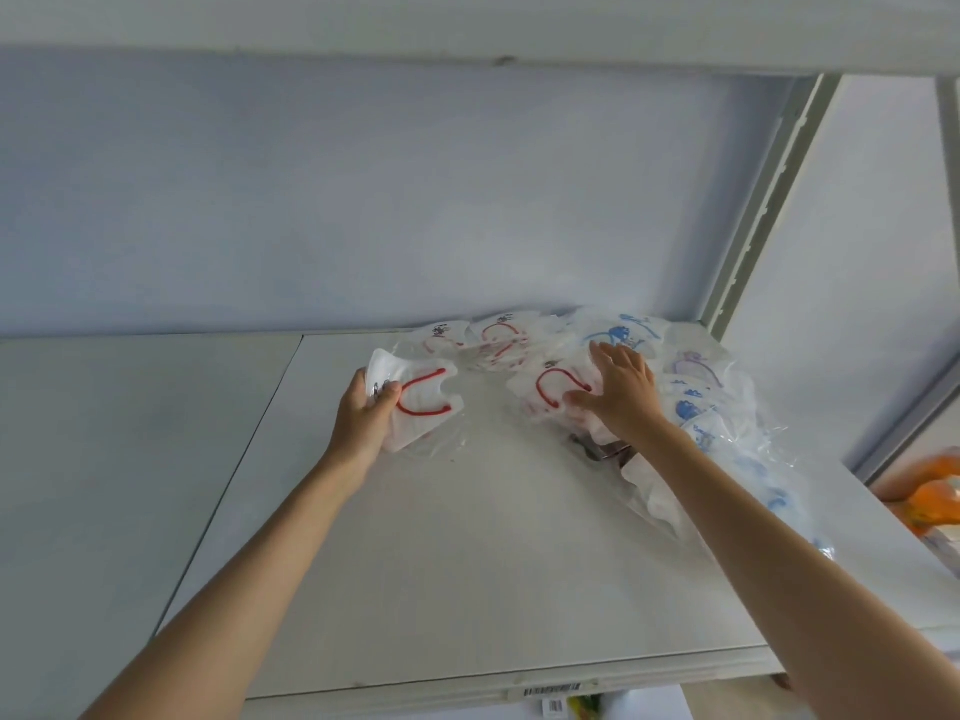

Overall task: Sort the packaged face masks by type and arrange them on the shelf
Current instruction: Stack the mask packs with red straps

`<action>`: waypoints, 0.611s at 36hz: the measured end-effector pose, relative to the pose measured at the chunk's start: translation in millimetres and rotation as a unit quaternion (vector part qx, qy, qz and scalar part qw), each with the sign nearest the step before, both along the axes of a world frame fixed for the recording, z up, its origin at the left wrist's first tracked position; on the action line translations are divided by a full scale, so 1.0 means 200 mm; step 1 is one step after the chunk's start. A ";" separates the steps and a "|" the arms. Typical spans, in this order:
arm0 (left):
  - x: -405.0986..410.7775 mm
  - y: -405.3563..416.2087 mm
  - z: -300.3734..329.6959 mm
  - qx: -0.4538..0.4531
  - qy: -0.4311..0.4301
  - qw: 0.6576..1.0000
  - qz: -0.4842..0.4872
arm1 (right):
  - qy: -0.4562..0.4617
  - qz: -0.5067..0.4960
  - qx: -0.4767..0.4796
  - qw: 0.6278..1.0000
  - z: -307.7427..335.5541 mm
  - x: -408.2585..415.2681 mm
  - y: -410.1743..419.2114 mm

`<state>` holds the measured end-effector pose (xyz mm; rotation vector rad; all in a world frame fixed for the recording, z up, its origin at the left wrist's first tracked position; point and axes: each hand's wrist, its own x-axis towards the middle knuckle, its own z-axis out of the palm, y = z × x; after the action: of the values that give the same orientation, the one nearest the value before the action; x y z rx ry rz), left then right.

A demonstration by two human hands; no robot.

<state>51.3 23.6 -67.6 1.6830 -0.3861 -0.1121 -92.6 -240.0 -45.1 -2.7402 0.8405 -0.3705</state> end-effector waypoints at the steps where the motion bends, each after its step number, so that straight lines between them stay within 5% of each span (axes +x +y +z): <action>1: 0.00 0.00 0.00 0.000 0.001 1.000 -0.002 | 0.004 0.005 0.003 1.000 0.00 -0.01 0.00; 10: -0.03 0.01 -0.01 0.005 0.011 1.000 -0.014 | -0.098 -0.006 0.141 0.985 0.03 -0.08 0.00; 16: -0.05 0.03 0.00 0.004 0.017 1.000 -0.020 | -0.205 -0.014 0.292 0.934 0.09 -0.13 -0.02; 19: -0.06 0.04 0.00 0.006 0.017 1.000 -0.021 | -0.285 -0.046 0.409 0.866 0.13 -0.16 -0.04; 22: -0.07 0.03 0.01 0.013 0.008 1.000 -0.011 | -0.360 -0.073 0.596 0.714 0.16 -0.19 -0.06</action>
<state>37.1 29.4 -65.9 1.7035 -0.3917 -0.1478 -129.9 -252.0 -13.4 -1.1596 0.6682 -0.5842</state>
